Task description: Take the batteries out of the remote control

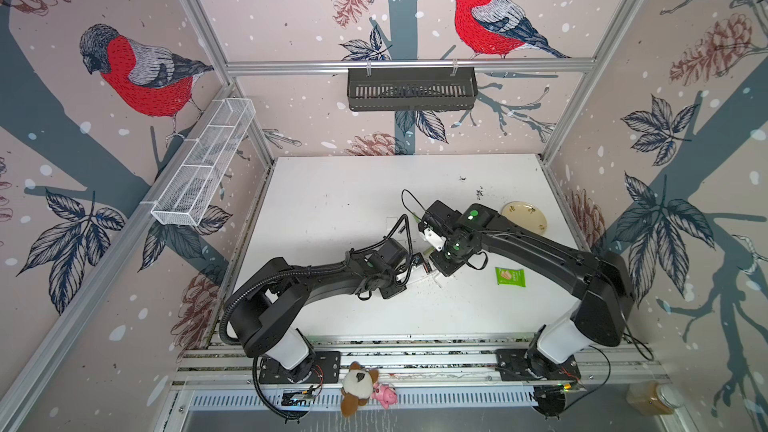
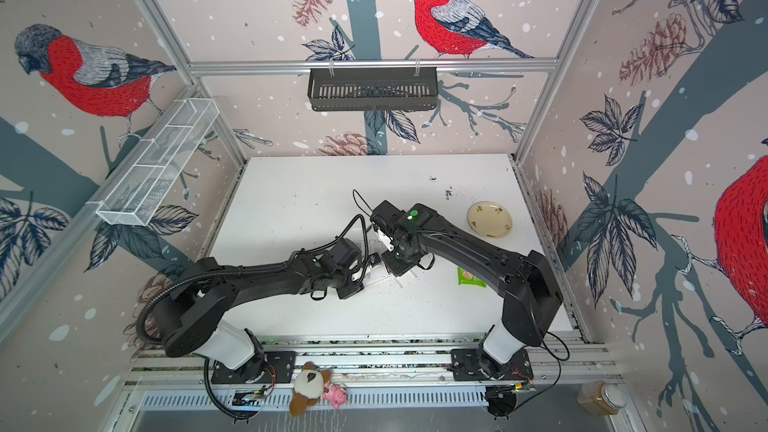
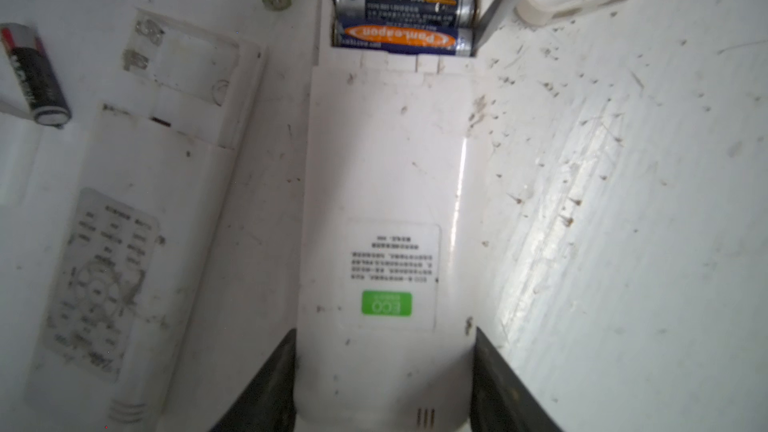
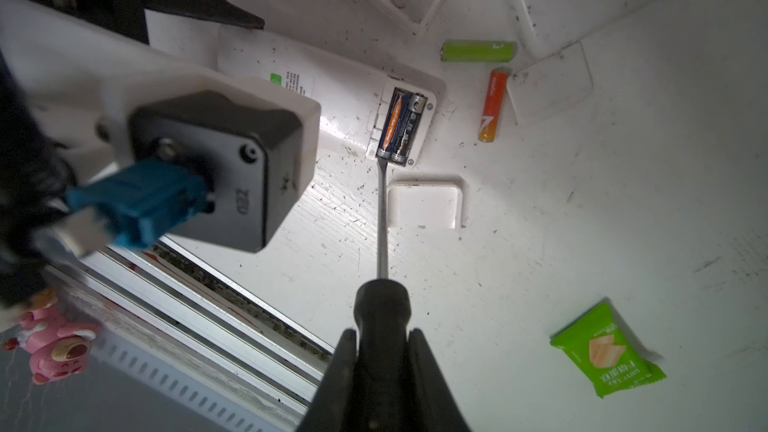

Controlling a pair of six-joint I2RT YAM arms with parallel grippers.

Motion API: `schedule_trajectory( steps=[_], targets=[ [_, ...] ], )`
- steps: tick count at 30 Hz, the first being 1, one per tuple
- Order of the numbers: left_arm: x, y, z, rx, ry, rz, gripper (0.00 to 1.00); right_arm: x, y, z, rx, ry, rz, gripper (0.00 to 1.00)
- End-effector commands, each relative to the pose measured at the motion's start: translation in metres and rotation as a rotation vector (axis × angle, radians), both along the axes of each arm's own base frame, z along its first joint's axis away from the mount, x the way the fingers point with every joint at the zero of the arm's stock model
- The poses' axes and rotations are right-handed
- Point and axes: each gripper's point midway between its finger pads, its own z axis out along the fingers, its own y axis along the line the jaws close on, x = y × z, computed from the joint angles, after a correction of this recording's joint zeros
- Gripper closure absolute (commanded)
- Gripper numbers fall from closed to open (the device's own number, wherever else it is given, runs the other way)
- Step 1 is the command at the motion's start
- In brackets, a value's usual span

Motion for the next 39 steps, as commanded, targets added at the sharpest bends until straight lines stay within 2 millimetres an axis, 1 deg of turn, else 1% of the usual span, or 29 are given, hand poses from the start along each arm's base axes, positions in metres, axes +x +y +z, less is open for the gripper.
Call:
schedule_trajectory(
  steps=[1,3,6,10,14,19,23,26,28,31,36,39],
  targets=[
    [-0.012,0.027,-0.012,0.126,0.033,0.003,1.0,0.0,-0.005,-0.007,-0.045,0.006,-0.005,1.0],
    [-0.012,0.027,-0.012,0.122,0.036,0.002,1.0,0.002,-0.003,-0.007,-0.054,-0.008,-0.004,1.0],
    [-0.013,0.023,-0.011,0.112,0.043,-0.01,1.0,0.0,0.005,-0.009,0.001,-0.008,-0.005,0.99],
    [-0.017,0.018,-0.01,0.088,0.058,-0.027,1.0,-0.002,0.005,-0.018,0.006,-0.037,-0.015,1.0],
    [-0.024,0.01,-0.006,0.036,0.091,-0.055,1.0,-0.001,0.017,-0.015,0.123,-0.13,-0.048,1.0],
    [-0.035,0.001,-0.003,-0.018,0.151,-0.083,1.0,-0.009,0.025,-0.026,0.277,-0.259,-0.071,0.99],
    [-0.04,-0.002,-0.001,-0.046,0.18,-0.095,1.0,-0.015,0.024,-0.035,0.355,-0.355,-0.1,0.99],
    [-0.04,-0.002,0.001,-0.052,0.181,-0.093,1.0,-0.018,0.019,-0.051,0.347,-0.394,-0.131,1.0],
    [-0.041,-0.004,0.002,-0.066,0.194,-0.102,1.0,-0.021,0.02,-0.049,0.389,-0.439,-0.144,1.0],
    [-0.038,-0.005,0.005,-0.091,0.22,-0.096,1.0,-0.024,0.021,-0.052,0.442,-0.5,-0.17,1.0],
    [-0.035,-0.005,0.009,-0.118,0.234,-0.089,1.0,-0.024,0.021,-0.057,0.513,-0.516,-0.198,1.0],
    [-0.036,-0.006,0.01,-0.125,0.242,-0.094,1.0,-0.022,0.021,-0.054,0.552,-0.543,-0.202,1.0]
  ],
)
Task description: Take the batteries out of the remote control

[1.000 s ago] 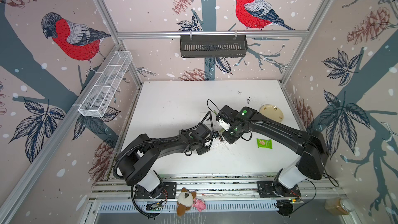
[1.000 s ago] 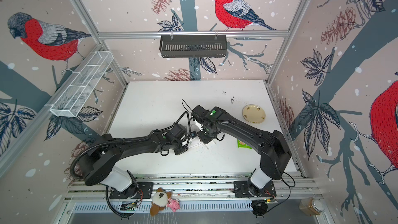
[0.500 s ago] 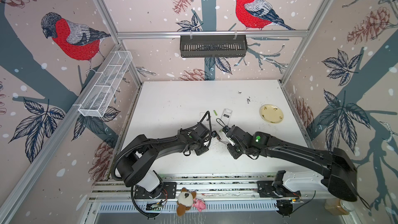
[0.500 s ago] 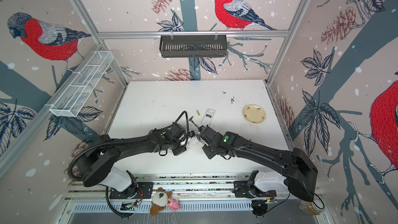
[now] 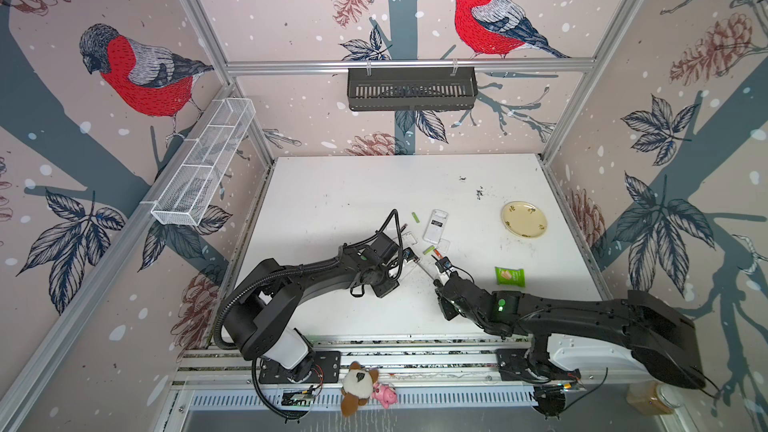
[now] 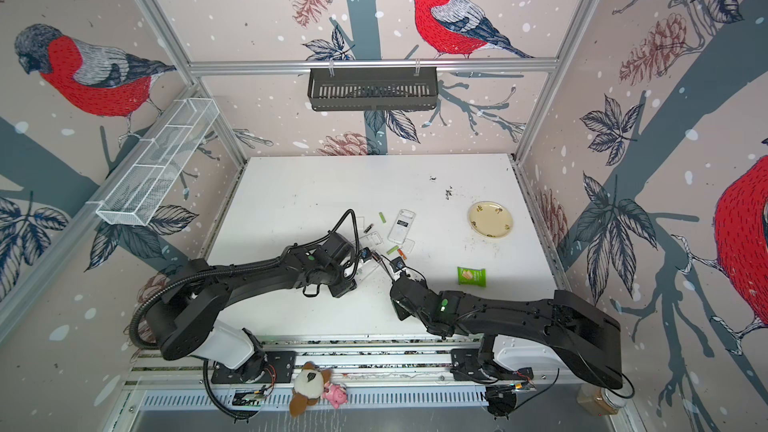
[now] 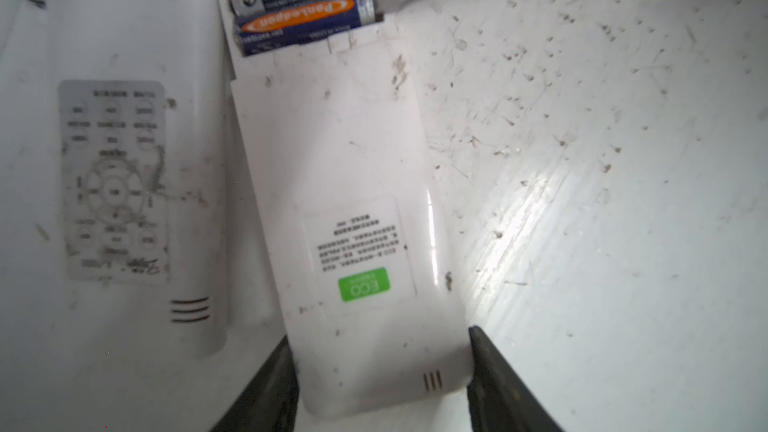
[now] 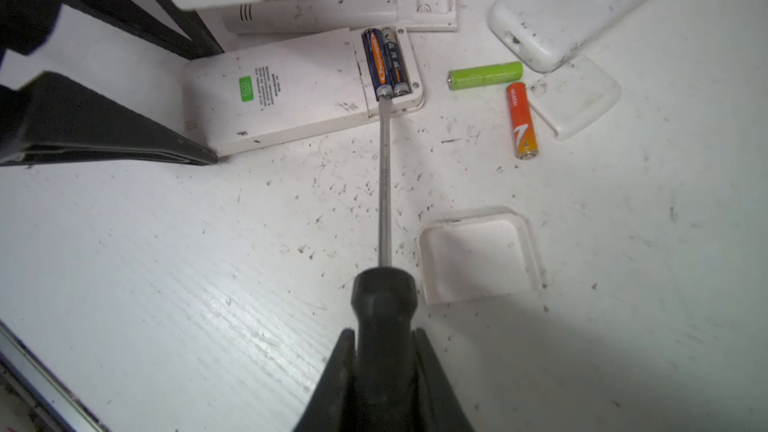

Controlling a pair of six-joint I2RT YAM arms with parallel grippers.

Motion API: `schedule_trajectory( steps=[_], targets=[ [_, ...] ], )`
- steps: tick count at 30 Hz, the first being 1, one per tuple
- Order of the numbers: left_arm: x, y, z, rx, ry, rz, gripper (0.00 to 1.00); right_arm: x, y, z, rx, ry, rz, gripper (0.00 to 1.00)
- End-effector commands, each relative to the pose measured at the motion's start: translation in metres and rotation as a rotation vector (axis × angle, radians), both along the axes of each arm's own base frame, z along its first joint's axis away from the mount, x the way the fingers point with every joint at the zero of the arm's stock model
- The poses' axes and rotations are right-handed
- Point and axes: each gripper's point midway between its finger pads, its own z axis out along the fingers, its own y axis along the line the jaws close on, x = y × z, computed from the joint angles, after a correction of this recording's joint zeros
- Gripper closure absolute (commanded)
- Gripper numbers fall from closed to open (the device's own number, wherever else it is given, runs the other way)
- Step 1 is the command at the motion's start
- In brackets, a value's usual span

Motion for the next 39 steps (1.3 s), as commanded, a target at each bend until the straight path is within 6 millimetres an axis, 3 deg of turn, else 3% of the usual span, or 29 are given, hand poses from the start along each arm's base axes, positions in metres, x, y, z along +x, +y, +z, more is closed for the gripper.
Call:
schedule_trajectory(
  steps=[1,13,17,22,26,30,32,36,39],
  targets=[
    [-0.03,-0.024,0.007,-0.126,0.117,-0.17,1.0,0.011,0.022,0.028,0.178,-0.084,-0.012,1.0],
    [-0.026,-0.026,0.005,-0.146,0.139,-0.167,1.0,0.014,0.015,0.051,0.405,-0.214,-0.006,1.0],
    [-0.022,-0.023,0.005,-0.133,0.124,-0.144,1.0,0.016,0.005,0.043,0.376,-0.191,-0.043,1.0],
    [-0.012,-0.021,0.022,-0.164,0.059,-0.082,0.98,0.015,-0.016,0.042,0.338,-0.156,-0.095,1.0],
    [0.0,-0.026,0.058,-0.272,0.007,0.036,0.55,0.017,-0.03,0.05,0.386,-0.092,-0.121,1.0],
    [0.006,-0.027,0.085,-0.39,0.002,0.192,0.27,0.023,-0.038,0.062,0.406,-0.012,-0.136,1.0],
    [-0.001,-0.036,0.089,-0.461,0.052,0.205,0.01,0.026,-0.04,0.066,0.385,0.019,-0.127,1.0],
    [0.009,-0.027,0.075,-0.41,0.119,0.414,0.01,0.035,-0.038,0.08,0.339,0.043,-0.11,1.0],
    [0.012,-0.033,0.069,-0.383,0.181,0.511,0.01,0.043,-0.035,0.089,0.306,0.047,-0.099,1.0]
  ],
)
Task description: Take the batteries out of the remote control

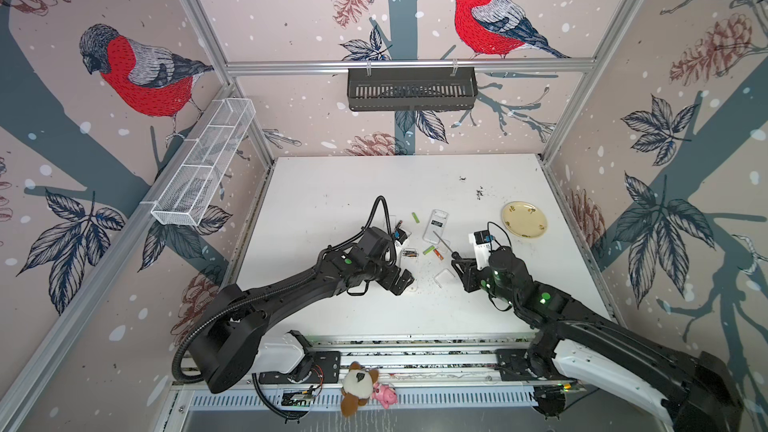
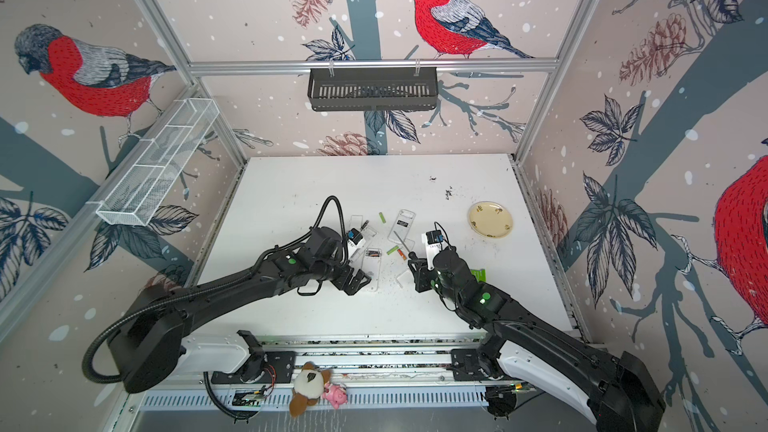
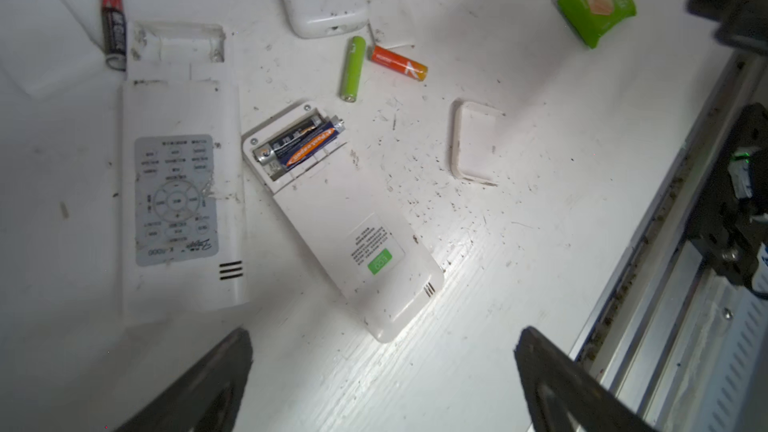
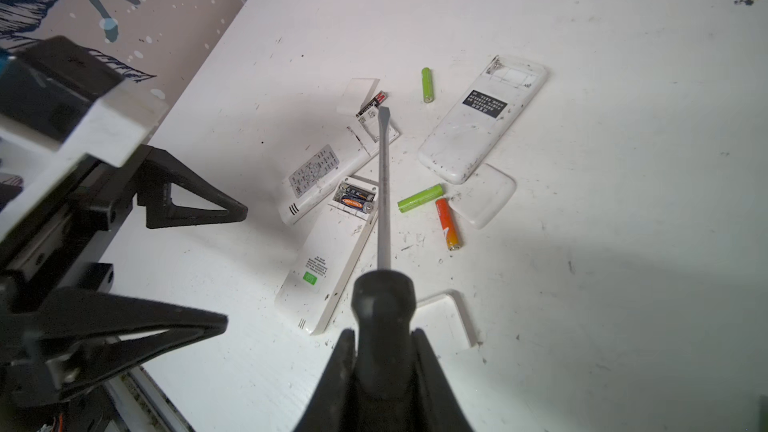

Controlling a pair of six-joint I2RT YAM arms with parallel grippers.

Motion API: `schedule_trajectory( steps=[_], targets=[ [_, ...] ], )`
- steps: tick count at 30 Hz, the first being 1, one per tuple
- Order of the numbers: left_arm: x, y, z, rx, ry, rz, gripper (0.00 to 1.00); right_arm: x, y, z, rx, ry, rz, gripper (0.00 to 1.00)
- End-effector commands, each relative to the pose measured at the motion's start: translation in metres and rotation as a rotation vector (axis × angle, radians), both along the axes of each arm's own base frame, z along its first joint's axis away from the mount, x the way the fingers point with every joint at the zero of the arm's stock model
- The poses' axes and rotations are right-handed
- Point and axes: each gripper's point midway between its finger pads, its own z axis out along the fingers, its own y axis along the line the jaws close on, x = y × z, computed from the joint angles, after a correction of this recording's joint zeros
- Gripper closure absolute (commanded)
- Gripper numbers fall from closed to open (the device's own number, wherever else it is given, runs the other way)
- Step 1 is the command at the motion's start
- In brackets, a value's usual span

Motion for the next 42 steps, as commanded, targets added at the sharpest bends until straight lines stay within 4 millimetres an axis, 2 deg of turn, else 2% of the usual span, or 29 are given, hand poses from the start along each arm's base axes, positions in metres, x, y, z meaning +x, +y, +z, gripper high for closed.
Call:
schedule_trajectory(
  steps=[1,5,8,11,13,17,23,26,29,32,36,39,42],
  targets=[
    [0.008,-0.007,-0.001,0.009,0.087,0.158,0.01,-0.003,0.005,0.0,-0.056,0.031,0.066,1.0],
    [0.01,-0.014,-0.021,0.125,0.167,0.226,0.04,0.007,0.006,0.009,-0.07,0.027,0.058,1.0],
    [0.004,-0.018,-0.035,0.181,0.202,0.245,0.05,0.012,0.003,0.014,-0.063,0.02,0.047,1.0],
    [0.0,-0.011,-0.047,0.231,0.23,0.298,0.08,0.015,0.001,0.02,-0.059,0.003,0.044,1.0],
    [-0.003,-0.009,-0.053,0.242,0.244,0.321,0.1,0.017,-0.002,0.023,-0.06,-0.003,0.036,1.0],
    [-0.012,-0.021,-0.061,0.237,0.261,0.304,0.1,0.019,-0.003,0.025,-0.059,-0.013,0.046,1.0],
    [-0.022,-0.016,-0.082,0.289,0.282,0.302,0.18,0.025,-0.005,0.026,-0.064,-0.015,0.046,1.0],
    [-0.019,-0.012,-0.082,0.309,0.255,0.298,0.25,0.027,-0.004,0.025,-0.059,-0.011,0.041,1.0],
    [-0.019,-0.018,-0.079,0.292,0.243,0.253,0.45,0.029,-0.004,0.024,-0.061,-0.007,0.04,1.0],
    [-0.023,-0.016,-0.079,0.304,0.232,0.2,0.54,0.03,-0.006,0.023,-0.07,-0.001,0.032,1.0],
    [-0.027,-0.011,-0.071,0.295,0.159,0.104,0.56,0.021,0.002,0.018,-0.049,0.016,0.099,1.0],
    [-0.03,-0.007,-0.065,0.306,0.085,-0.008,0.57,0.013,0.0,-0.004,-0.111,0.113,0.121,1.0],
    [-0.035,0.002,-0.068,0.347,0.043,-0.088,0.63,0.0,0.001,-0.021,-0.173,0.235,0.175,1.0]
  ],
)
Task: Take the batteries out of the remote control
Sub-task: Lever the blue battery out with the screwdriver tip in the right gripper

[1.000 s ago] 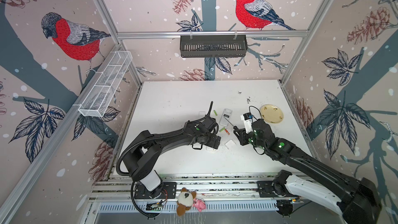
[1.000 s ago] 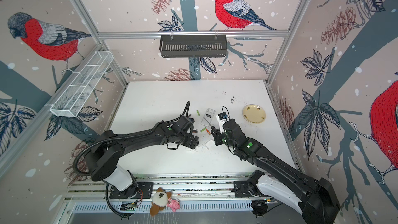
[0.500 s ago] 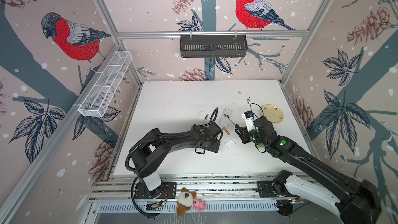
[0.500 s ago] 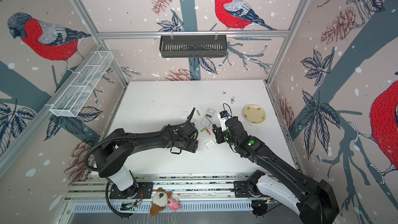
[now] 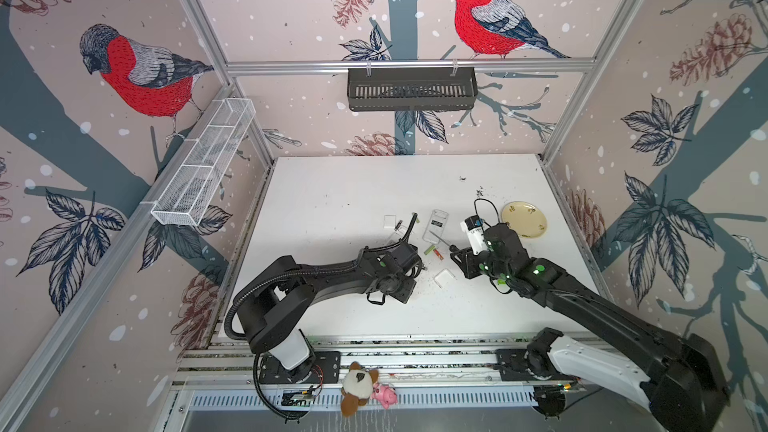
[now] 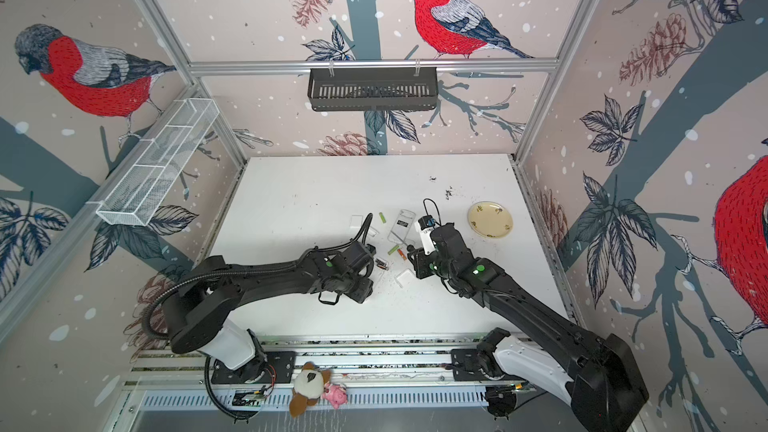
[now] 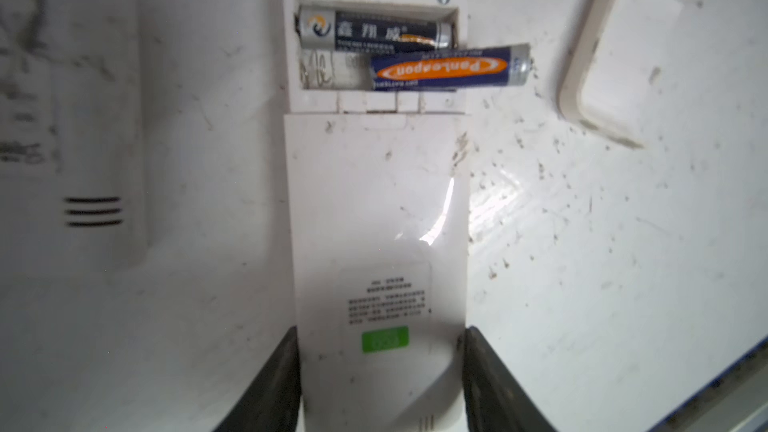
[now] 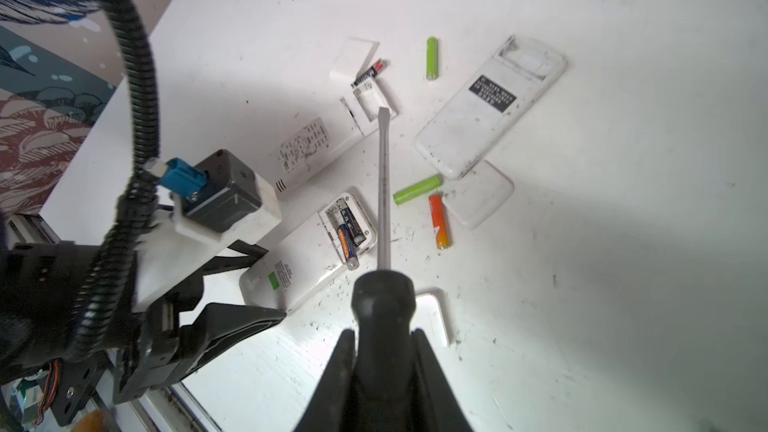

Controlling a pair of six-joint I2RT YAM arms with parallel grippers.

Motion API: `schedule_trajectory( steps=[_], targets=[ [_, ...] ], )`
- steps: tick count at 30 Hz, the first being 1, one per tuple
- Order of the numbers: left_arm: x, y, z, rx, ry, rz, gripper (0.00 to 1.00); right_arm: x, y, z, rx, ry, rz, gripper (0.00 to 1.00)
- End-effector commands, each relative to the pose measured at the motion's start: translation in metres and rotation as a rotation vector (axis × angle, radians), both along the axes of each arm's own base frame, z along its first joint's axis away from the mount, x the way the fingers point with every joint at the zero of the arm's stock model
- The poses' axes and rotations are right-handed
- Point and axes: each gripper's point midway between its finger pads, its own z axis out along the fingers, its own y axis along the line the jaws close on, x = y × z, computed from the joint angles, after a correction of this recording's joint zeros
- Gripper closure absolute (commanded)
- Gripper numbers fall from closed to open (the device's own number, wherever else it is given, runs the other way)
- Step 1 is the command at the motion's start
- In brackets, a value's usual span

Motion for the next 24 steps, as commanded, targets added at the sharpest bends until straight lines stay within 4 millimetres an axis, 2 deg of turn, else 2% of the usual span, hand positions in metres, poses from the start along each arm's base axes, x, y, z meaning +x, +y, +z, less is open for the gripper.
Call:
schedule_trajectory(
  steps=[1,7,12,17,24],
  targets=[
    [-0.003,0.012,-0.003,0.067,-0.058,-0.14,0.64,-0.021,0.004,-0.015,-0.044,0.129,0.086,1.0],
    [0.001,0.011,-0.007,0.113,-0.092,-0.205,0.68,-0.05,0.025,-0.029,-0.055,0.285,0.203,1.0],
    [0.003,0.011,-0.009,0.125,-0.1,-0.229,0.71,-0.043,0.025,-0.026,-0.094,0.312,0.184,1.0],
    [0.004,0.012,-0.009,0.129,-0.111,-0.234,0.72,-0.04,0.029,-0.032,-0.135,0.358,0.191,1.0],
    [0.005,0.012,-0.009,0.136,-0.116,-0.239,0.74,-0.041,0.016,-0.033,-0.194,0.393,0.172,1.0]
  ],
)
